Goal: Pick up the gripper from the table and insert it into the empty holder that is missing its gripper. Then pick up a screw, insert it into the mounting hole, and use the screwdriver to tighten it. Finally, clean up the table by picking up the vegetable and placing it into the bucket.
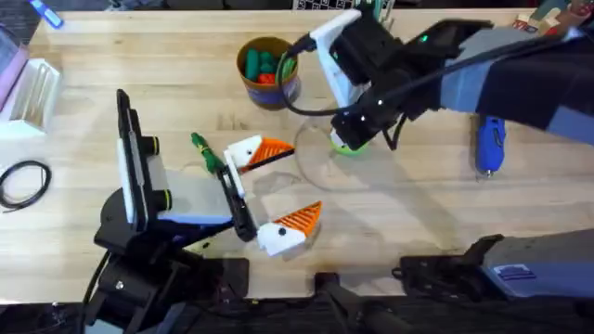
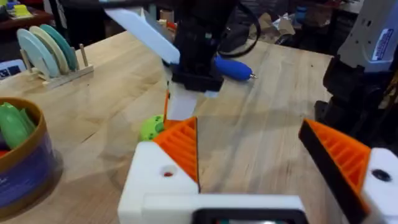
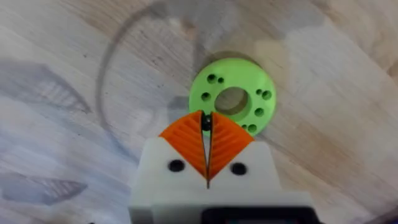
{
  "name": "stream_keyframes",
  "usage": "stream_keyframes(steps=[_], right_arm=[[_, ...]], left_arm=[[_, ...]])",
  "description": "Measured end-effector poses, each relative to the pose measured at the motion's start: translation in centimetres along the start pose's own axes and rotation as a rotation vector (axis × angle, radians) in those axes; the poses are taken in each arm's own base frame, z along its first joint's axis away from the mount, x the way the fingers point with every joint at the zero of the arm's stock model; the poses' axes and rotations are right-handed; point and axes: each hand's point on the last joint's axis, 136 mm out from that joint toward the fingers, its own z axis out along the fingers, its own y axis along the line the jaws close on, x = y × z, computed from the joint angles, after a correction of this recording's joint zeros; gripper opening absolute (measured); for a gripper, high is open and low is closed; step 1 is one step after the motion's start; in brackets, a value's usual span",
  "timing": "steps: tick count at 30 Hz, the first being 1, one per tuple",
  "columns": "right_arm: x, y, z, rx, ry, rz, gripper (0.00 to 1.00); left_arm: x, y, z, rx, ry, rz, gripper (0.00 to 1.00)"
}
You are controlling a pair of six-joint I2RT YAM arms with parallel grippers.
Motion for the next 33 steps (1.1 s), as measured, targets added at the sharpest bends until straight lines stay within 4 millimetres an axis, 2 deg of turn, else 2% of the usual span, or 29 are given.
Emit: stream_keyframes(steps=[4, 7, 10, 12, 14, 17, 20, 26, 33], right_arm=[[-0.6, -0.2, -1.8, 0.007, 0.009, -0.018, 0.007], [-1.0, -0.4, -3.8, 0.010, 0.027, -0.029, 0.007], [-2.5, -0.3, -7.0, 0.013, 0.000, -0.048, 0.007], [-4.2, 0.2, -9.6, 0.008, -0.055, -0.082, 0.007], [-6.1, 1.4, -12.2, -0.010, -0.133, -0.126, 0.007], [-8.4, 4.4, -15.9, -0.074, -0.259, -0.203, 0.007], [-9.1, 7.7, -18.3, -0.147, -0.341, -0.274, 0.007], [-7.5, 13.1, -18.5, -0.235, -0.320, -0.400, 0.007], [-6.5, 16.5, -17.5, -0.275, -0.279, -0.479, 0.007]], left_arm=[[0.0, 0.0, 0.0, 0.000, 0.000, 0.000, 0.985], [0.0, 0.0, 0.0, 0.000, 0.000, 0.000, 0.985], [0.0, 0.0, 0.0, 0.000, 0.000, 0.000, 0.985], [0.0, 0.0, 0.0, 0.000, 0.000, 0.000, 0.985], [0.0, 0.0, 0.0, 0.000, 0.000, 0.000, 0.985], [0.0, 0.0, 0.0, 0.000, 0.000, 0.000, 0.986], [0.0, 0.0, 0.0, 0.000, 0.000, 0.000, 0.987], [0.0, 0.0, 0.0, 0.000, 0.000, 0.000, 0.986], [0.0, 0.0, 0.0, 0.000, 0.000, 0.000, 0.986]])
